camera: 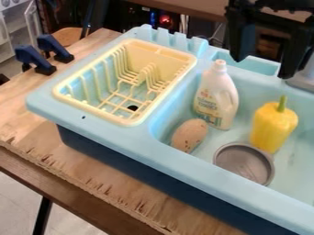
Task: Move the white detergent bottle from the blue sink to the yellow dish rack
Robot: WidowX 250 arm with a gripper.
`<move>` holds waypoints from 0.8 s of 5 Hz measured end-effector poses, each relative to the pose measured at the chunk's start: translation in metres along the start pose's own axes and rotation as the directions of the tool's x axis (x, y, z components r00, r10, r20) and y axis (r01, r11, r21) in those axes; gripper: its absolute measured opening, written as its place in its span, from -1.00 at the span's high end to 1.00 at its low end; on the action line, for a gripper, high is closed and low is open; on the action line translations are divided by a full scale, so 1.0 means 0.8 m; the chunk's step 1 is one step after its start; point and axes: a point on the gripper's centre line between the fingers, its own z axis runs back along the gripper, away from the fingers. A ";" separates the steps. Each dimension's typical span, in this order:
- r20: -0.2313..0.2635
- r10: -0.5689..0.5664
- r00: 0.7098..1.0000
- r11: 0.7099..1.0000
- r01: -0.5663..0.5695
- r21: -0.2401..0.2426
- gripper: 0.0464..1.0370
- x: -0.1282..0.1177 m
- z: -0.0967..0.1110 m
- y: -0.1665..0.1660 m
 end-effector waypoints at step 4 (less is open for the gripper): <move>0.037 0.064 0.997 0.996 -0.066 0.057 -0.94 0.030 0.004 0.053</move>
